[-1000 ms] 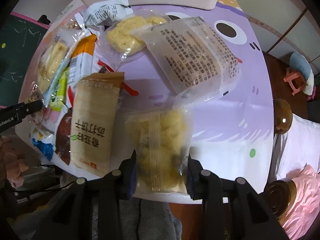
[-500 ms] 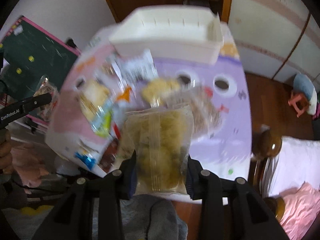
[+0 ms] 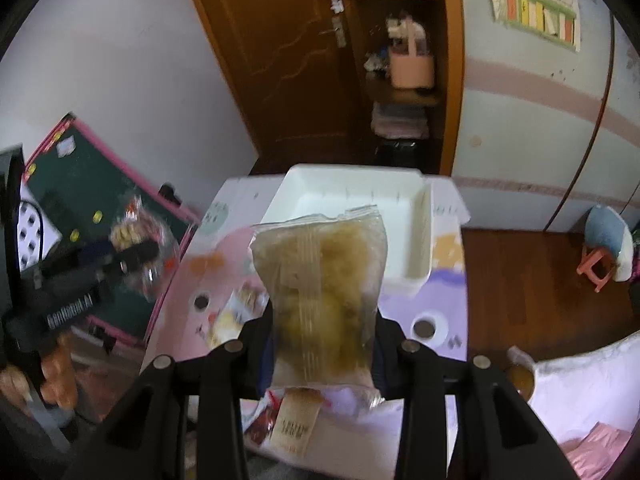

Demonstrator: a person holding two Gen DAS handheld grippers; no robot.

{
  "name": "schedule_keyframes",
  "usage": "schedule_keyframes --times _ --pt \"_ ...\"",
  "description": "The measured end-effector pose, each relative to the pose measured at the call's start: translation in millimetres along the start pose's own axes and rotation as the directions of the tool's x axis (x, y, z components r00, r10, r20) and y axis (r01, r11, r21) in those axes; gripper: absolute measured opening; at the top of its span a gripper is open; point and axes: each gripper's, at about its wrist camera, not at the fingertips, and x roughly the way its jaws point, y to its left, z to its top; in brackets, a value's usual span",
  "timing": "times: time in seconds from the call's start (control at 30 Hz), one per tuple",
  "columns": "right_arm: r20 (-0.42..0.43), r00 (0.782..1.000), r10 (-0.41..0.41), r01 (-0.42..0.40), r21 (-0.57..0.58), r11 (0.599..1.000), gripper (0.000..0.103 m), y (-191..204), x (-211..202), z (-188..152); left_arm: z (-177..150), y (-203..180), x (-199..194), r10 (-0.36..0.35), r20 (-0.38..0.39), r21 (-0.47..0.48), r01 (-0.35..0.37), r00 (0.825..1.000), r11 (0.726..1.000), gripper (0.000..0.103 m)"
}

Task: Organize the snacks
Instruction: 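Carry both bags into the white bin and open both tools, then lift both tools out of the bin back over the table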

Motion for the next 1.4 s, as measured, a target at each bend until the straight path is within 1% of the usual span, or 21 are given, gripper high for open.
schedule_keyframes --times 0.1,0.23,0.3,0.43,0.53,0.6,0.73,0.77,0.93,1.0,1.03,1.07,1.13,1.17,1.23,1.27,1.3,1.33,1.4 --pt "0.003 1.0 -0.024 0.024 0.022 0.999 0.038 -6 10 27 23 -3 24 -0.002 -0.023 0.002 0.003 1.0 1.0 0.052" --pt "-0.019 0.997 -0.069 0.07 0.051 0.996 0.038 -12 36 56 50 -7 61 0.001 -0.041 0.009 0.0 0.999 1.0 0.052" --pt "-0.038 0.995 -0.089 0.091 0.067 0.994 0.038 -18 53 70 59 -9 78 -0.002 -0.055 0.014 0.003 0.998 1.0 0.052" --pt "-0.094 0.989 -0.113 0.123 0.107 0.987 0.038 -27 86 86 73 -14 126 -0.006 -0.095 0.043 0.01 0.995 0.999 0.052" --pt "-0.135 0.983 -0.123 0.141 0.128 0.982 0.038 -35 115 92 77 -16 158 -0.015 -0.131 0.053 0.022 0.991 0.998 0.052" --pt "-0.162 0.978 -0.132 0.154 0.134 0.979 0.038 -39 139 96 78 -16 187 -0.013 -0.168 0.059 0.023 0.986 0.998 0.053" --pt "-0.225 0.963 -0.151 0.186 0.143 0.972 0.038 -46 181 93 76 -18 230 -0.009 -0.224 0.064 0.024 0.975 0.998 0.053" --pt "-0.246 0.956 -0.161 0.2 0.14 0.97 0.038 -46 193 91 75 -18 241 -0.007 -0.239 0.066 0.024 0.971 0.998 0.053" --pt "-0.308 0.935 -0.176 0.225 0.133 0.965 0.038 -51 236 86 67 -18 274 -0.013 -0.276 0.075 0.035 0.961 0.997 0.054" --pt "-0.323 0.929 -0.182 0.233 0.126 0.964 0.039 -49 244 81 65 -18 280 -0.015 -0.276 0.075 0.037 0.961 0.996 0.055" --pt "-0.33 0.926 -0.185 0.237 0.123 0.964 0.039 -48 248 80 64 -18 282 -0.014 -0.274 0.08 0.038 0.962 0.996 0.059" --pt "-0.336 0.923 -0.186 0.238 0.122 0.963 0.039 -47 251 78 64 -18 283 -0.017 -0.271 0.087 0.042 0.962 0.995 0.07" --pt "-0.341 0.923 -0.178 0.233 0.127 0.964 0.039 -45 255 75 65 -16 282 -0.019 -0.248 0.086 0.041 0.969 0.995 0.083" --pt "-0.348 0.921 -0.174 0.232 0.132 0.964 0.041 -46 258 74 65 -15 281 -0.017 -0.237 0.083 0.038 0.971 0.996 0.087" --pt "-0.359 0.917 -0.174 0.239 0.144 0.96 0.045 -48 262 71 65 -10 280 -0.019 -0.232 0.071 0.036 0.972 0.997 0.091" --pt "-0.352 0.92 -0.171 0.238 0.156 0.959 0.05 -50 262 69 66 -9 280 -0.026 -0.237 0.063 0.042 0.971 0.997 0.091" --pt "-0.34 0.925 -0.171 0.238 0.163 0.958 0.057 -51 260 68 66 -7 279 -0.034 -0.242 0.055 0.048 0.97 0.997 0.091" --pt "-0.329 0.928 -0.174 0.239 0.167 0.957 0.061 -51 258 67 66 -5 277 -0.044 -0.243 0.043 0.056 0.969 0.997 0.091" --pt "-0.295 0.939 -0.176 0.235 0.18 0.955 0.072 -52 252 65 64 -3 271 -0.055 -0.235 0.031 0.064 0.971 0.997 0.091"
